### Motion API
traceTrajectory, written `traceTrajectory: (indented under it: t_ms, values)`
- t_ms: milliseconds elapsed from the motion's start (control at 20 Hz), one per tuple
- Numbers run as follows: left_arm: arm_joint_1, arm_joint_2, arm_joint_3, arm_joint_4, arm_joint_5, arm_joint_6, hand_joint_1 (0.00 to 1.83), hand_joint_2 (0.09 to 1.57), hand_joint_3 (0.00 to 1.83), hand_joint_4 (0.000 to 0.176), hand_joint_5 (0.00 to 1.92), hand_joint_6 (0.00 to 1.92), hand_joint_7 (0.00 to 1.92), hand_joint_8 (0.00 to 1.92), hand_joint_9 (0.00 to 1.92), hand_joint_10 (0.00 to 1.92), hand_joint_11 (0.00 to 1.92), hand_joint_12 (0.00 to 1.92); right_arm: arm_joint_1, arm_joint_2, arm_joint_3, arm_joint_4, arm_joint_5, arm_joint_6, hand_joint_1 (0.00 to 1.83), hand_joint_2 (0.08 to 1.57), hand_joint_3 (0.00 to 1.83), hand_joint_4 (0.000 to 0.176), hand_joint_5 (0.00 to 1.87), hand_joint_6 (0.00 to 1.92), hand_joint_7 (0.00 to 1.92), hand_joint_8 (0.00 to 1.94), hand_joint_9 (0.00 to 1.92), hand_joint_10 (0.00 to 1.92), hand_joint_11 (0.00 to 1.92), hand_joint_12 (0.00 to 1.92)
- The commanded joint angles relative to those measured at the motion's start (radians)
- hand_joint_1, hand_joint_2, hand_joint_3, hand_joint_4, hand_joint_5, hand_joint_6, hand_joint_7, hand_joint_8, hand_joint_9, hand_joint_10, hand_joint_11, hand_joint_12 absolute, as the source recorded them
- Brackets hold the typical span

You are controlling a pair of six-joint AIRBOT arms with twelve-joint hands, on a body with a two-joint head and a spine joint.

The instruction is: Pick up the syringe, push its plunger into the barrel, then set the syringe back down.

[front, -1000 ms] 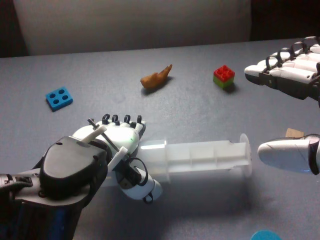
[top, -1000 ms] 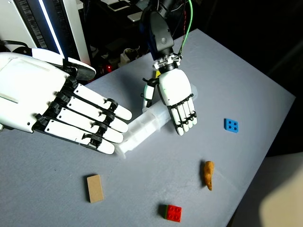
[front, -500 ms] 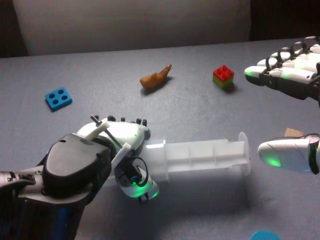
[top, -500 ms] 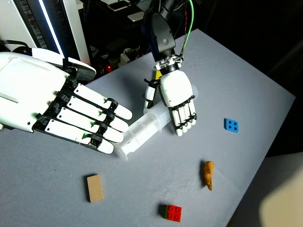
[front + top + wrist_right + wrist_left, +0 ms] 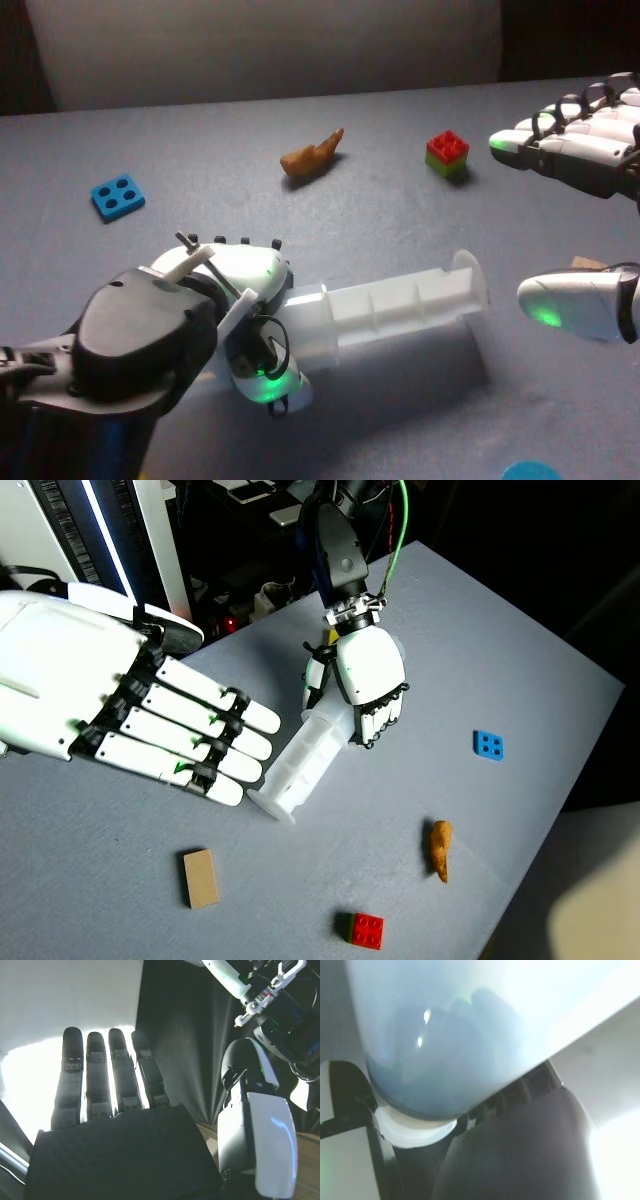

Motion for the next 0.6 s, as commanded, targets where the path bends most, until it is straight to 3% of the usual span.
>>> traceTrajectory:
  t_ms: [0, 50, 100, 200, 450, 550]
  values:
    - [-0.016, 0.011, 0.0, 0.089, 0.011, 0.014, 1.49, 1.17, 0.0, 0.0, 0.82, 0.94, 0.78, 1.35, 0.89, 1.25, 0.64, 1.65, 0.008, 0.004, -0.002, -0.011, 0.112, 0.005, 0.09, 1.11, 0.0, 0.0, 0.16, 0.0, 0.17, 0.0, 0.15, 0.0, 0.0, 0.56]
    - [-0.021, 0.019, -0.004, 0.11, 0.024, 0.014, 1.49, 1.17, 0.0, 0.0, 0.82, 0.95, 0.79, 1.33, 0.89, 1.25, 0.62, 1.67, 0.008, 0.004, -0.002, 0.009, 0.116, -0.002, 0.09, 1.11, 0.0, 0.0, 0.17, 0.0, 0.17, 0.0, 0.16, 0.0, 0.0, 0.59]
    - [-0.026, 0.029, -0.008, 0.146, 0.044, 0.006, 1.39, 1.17, 0.0, 0.0, 0.84, 0.96, 0.8, 1.35, 0.85, 1.33, 0.61, 1.46, 0.008, 0.004, -0.002, 0.039, 0.126, -0.011, 0.09, 1.11, 0.0, 0.0, 0.17, 0.0, 0.17, 0.0, 0.15, 0.0, 0.0, 0.59]
    - [-0.019, 0.052, -0.01, 0.28, 0.098, -0.125, 1.37, 1.16, 0.0, 0.0, 0.89, 0.93, 0.83, 1.29, 0.85, 1.35, 0.67, 1.4, 0.008, 0.004, -0.002, 0.089, 0.158, -0.026, 0.11, 1.1, 0.0, 0.0, 0.18, 0.0, 0.18, 0.0, 0.17, 0.0, 0.0, 0.61]
    - [-0.025, 0.088, -0.014, 0.442, 0.139, -0.31, 1.37, 1.15, 0.0, 0.0, 0.99, 0.78, 0.81, 1.31, 0.83, 1.35, 0.75, 1.35, 0.01, 0.004, -0.003, 0.175, 0.189, -0.033, 0.12, 1.1, 0.0, 0.0, 0.2, 0.01, 0.19, 0.0, 0.17, 0.0, 0.0, 0.61]
    - [-0.046, 0.101, -0.01, 0.521, 0.168, -0.366, 1.37, 1.14, 0.0, 0.0, 0.98, 0.81, 0.86, 1.22, 0.86, 1.33, 0.76, 1.39, 0.009, 0.004, -0.012, 0.275, 0.273, -0.033, 0.12, 1.1, 0.0, 0.0, 0.21, 0.01, 0.2, 0.01, 0.18, 0.0, 0.0, 0.63]
